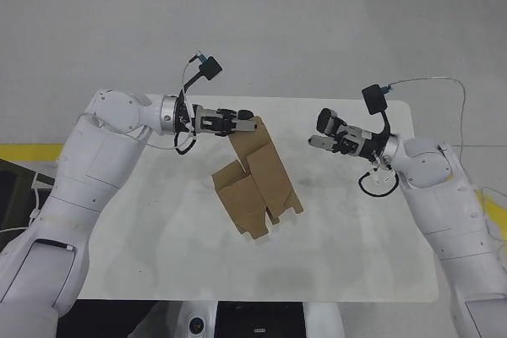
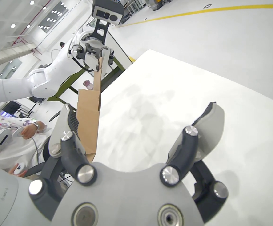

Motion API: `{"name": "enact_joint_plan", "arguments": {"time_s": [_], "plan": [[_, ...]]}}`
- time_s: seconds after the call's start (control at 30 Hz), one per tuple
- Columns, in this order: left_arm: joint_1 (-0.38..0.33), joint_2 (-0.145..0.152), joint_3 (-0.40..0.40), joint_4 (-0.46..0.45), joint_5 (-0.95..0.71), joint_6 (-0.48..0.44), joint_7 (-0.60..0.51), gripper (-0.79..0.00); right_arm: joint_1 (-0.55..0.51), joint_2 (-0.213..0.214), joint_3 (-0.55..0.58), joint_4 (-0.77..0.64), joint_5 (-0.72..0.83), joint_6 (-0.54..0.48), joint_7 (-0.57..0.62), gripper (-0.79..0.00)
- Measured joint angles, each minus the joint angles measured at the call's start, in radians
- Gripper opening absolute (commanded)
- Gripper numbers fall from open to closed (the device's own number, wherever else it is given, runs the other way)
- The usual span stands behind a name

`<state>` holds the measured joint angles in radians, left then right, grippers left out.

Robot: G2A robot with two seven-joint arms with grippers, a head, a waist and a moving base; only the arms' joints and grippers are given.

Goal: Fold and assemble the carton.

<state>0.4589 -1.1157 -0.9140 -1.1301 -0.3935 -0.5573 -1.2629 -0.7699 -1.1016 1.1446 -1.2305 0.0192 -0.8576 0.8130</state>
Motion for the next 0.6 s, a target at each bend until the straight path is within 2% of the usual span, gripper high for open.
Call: {"name": "enact_joint_plan", "arguments": {"time_s": [0.33,0.6], "plan": [[-0.011,0.004,0.032,-0.021,-0.023,-0.013,0.013,-0.785,0.107,-0.034,-0.147,0.105,0.145,-0.042,0.104,0.000],[-0.027,0.005,0.059,-0.021,-0.013,-0.038,0.038,-0.785,0.157,-0.045,-0.262,0.109,0.168,-0.041,0.108,0.000]]}}
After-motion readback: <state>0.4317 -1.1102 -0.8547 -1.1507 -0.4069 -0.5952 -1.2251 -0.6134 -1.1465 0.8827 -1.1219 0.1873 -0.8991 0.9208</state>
